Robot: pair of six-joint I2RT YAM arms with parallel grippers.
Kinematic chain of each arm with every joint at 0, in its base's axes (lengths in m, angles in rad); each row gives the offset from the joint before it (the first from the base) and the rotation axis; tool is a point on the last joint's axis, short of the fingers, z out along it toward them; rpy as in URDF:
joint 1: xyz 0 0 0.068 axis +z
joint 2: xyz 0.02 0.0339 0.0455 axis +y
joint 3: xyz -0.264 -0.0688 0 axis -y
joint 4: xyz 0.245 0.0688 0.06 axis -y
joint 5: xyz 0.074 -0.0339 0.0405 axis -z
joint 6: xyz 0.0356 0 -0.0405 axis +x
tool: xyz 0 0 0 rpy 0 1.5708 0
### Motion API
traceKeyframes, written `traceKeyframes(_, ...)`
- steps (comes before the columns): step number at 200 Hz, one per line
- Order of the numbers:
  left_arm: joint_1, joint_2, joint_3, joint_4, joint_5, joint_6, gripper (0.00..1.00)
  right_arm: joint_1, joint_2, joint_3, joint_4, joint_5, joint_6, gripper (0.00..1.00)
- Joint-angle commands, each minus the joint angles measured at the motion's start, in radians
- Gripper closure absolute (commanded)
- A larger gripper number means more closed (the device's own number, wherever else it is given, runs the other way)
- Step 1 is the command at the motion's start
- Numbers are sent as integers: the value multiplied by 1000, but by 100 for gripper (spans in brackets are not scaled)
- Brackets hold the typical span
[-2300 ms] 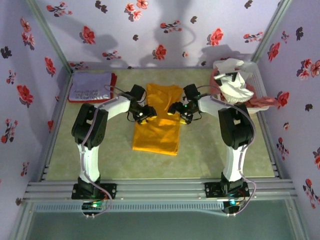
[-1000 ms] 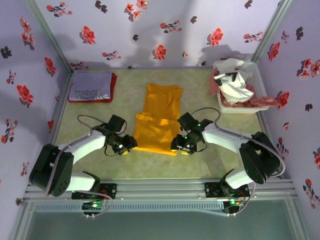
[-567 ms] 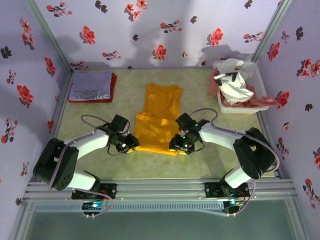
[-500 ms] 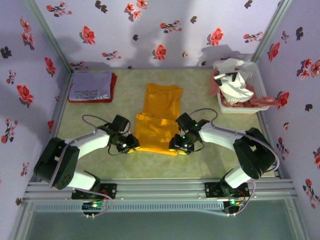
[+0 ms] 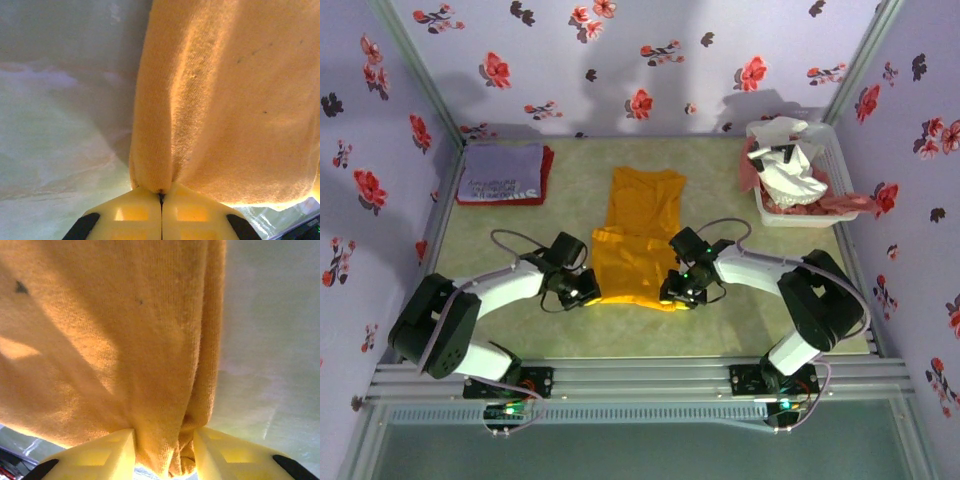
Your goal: Fold and stack the t-shirts
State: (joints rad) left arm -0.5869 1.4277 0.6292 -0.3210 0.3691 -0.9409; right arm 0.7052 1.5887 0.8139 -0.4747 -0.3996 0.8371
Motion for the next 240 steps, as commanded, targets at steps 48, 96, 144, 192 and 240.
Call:
traceKeyframes(48,-110,-54,-19,-95,-68,-81,100,5,-30,-9,-70,18,-47,100)
traceKeyframes(96,-237,-131,-14,-220,-128,-214,100,18,-147,-76,-148,-10,-38,100)
traceKeyframes(144,-341,-174,-7,-260,-137,-302,100,23,-284,-127,-165,-64,14,100)
traceKeyframes(192,-320,-135,167,-332,-177,-236,100,0,-320,-30,-208,-50,12,100)
traceKeyframes(240,-182,0,393,-418,-144,-62,100,-114,-234,125,-238,-65,-74,100)
